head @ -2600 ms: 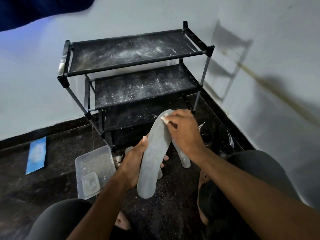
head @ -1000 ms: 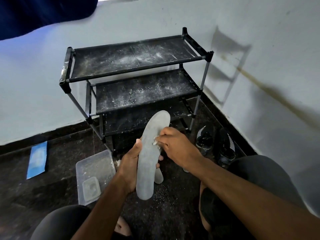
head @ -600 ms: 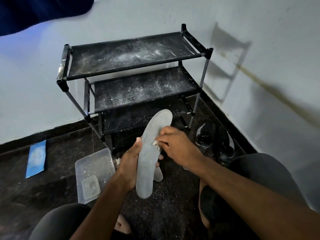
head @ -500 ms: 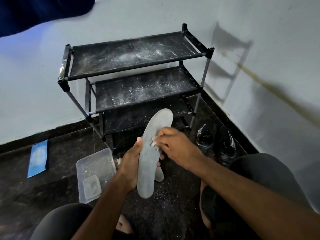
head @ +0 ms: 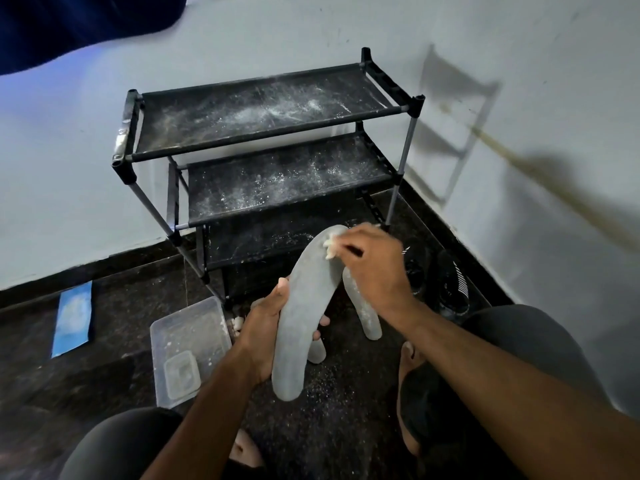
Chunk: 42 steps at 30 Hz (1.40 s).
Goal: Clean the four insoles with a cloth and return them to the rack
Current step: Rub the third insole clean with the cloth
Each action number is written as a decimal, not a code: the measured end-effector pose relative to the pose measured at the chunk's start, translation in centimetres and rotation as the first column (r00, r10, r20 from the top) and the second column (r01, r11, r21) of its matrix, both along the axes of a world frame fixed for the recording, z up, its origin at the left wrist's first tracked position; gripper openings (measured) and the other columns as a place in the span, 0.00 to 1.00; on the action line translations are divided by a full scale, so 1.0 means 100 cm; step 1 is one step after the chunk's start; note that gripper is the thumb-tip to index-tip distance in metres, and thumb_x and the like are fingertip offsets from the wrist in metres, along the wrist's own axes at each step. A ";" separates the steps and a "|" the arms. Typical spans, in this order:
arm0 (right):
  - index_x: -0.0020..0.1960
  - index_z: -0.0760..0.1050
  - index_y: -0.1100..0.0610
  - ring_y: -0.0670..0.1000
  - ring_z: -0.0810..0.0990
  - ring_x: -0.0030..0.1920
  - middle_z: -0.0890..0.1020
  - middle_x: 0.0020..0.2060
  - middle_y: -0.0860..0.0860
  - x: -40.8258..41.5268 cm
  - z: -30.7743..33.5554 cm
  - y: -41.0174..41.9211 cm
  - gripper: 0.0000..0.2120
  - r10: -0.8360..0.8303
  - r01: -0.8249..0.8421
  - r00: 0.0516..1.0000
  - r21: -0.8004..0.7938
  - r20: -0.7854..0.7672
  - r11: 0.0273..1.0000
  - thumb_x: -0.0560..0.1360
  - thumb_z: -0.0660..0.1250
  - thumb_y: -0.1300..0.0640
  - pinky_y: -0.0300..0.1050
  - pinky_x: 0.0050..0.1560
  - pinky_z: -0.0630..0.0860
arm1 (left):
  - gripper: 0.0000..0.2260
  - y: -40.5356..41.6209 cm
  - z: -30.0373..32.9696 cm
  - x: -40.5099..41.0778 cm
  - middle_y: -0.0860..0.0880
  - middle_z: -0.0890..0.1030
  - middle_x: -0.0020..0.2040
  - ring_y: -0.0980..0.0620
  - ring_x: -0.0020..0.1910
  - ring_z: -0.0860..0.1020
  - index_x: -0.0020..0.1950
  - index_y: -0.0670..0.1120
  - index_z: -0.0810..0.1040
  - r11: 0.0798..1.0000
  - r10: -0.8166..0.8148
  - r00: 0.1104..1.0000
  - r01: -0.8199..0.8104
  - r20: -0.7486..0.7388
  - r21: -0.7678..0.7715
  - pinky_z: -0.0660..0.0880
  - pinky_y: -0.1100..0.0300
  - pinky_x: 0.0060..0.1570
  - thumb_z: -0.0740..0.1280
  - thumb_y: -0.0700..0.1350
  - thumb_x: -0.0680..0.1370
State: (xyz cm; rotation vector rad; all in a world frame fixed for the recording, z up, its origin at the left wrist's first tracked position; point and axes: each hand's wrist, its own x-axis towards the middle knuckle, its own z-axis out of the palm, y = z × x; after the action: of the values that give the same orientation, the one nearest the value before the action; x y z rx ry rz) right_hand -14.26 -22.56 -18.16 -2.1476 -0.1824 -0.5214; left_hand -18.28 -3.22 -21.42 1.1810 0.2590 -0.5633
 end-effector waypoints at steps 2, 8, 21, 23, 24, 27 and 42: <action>0.46 0.85 0.57 0.41 0.81 0.45 0.82 0.44 0.48 0.009 0.002 -0.008 0.03 -0.134 0.134 0.991 0.037 -0.017 0.990 0.72 0.74 0.62 0.30 0.50 0.75 | 0.27 -0.001 0.002 -0.002 0.28 0.81 0.57 0.37 0.47 0.80 0.67 0.41 0.79 0.999 -0.044 0.999 0.044 -0.018 0.027 0.80 0.46 0.48 0.56 0.61 0.84; 0.54 0.84 0.59 0.43 0.77 0.49 0.81 0.50 0.51 -0.010 -0.014 0.015 0.08 0.094 -0.106 0.994 -0.238 -0.059 0.965 0.77 0.68 0.62 0.28 0.57 0.68 | 0.30 -0.010 0.012 -0.010 0.32 0.83 0.48 0.43 0.36 0.81 0.61 0.35 0.81 0.991 -0.134 0.986 0.134 -0.100 -0.014 0.81 0.53 0.33 0.56 0.60 0.84; 0.50 0.82 0.66 0.42 0.76 0.46 0.79 0.46 0.54 -0.023 -0.010 0.028 0.06 0.310 -0.335 0.940 -0.215 -0.143 0.918 0.77 0.67 0.67 0.25 0.51 0.68 | 0.28 -0.006 0.007 -0.004 0.32 0.83 0.50 0.41 0.38 0.82 0.66 0.35 0.77 0.998 -0.058 0.995 0.058 -0.077 0.001 0.81 0.51 0.36 0.58 0.58 0.83; 0.47 0.82 0.67 0.51 0.78 0.46 0.79 0.45 0.57 -0.024 -0.008 0.032 0.04 0.357 -0.397 0.912 -0.212 -0.202 0.893 0.76 0.68 0.67 0.23 0.48 0.66 | 0.27 -0.005 0.007 -0.004 0.33 0.83 0.48 0.41 0.38 0.82 0.64 0.35 0.78 1.000 -0.021 0.997 0.020 -0.078 -0.013 0.81 0.51 0.36 0.60 0.58 0.82; 0.47 0.82 0.66 0.49 0.78 0.46 0.79 0.45 0.56 -0.020 -0.007 0.030 0.05 0.333 -0.366 0.924 -0.188 -0.185 0.911 0.76 0.68 0.67 0.24 0.49 0.67 | 0.28 -0.005 0.007 -0.004 0.33 0.83 0.48 0.41 0.38 0.82 0.64 0.34 0.79 0.999 -0.030 0.997 0.028 -0.075 -0.027 0.81 0.51 0.37 0.60 0.58 0.82; 0.52 0.83 0.61 0.39 0.74 0.46 0.79 0.48 0.50 -0.003 -0.005 0.013 0.07 0.101 -0.107 0.993 -0.112 -0.065 0.988 0.77 0.68 0.64 0.24 0.52 0.68 | 0.31 -0.005 0.007 -0.003 0.31 0.82 0.49 0.41 0.37 0.80 0.64 0.34 0.79 0.995 -0.094 0.992 0.090 -0.089 -0.041 0.80 0.51 0.37 0.56 0.61 0.83; 0.53 0.84 0.59 0.43 0.78 0.46 0.81 0.48 0.50 -0.004 -0.004 0.015 0.07 0.092 -0.097 0.995 -0.134 -0.045 0.986 0.76 0.70 0.61 0.34 0.54 0.74 | 0.33 -0.001 -0.002 0.001 0.30 0.81 0.54 0.38 0.44 0.79 0.60 0.36 0.83 0.997 -0.063 0.992 0.059 -0.109 -0.039 0.79 0.47 0.45 0.54 0.64 0.84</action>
State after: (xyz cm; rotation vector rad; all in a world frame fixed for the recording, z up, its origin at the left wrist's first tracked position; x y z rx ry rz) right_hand -14.64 -21.05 -18.57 -2.2669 -0.3050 -0.4227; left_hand -18.20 -3.33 -21.62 1.1275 0.3061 -0.6857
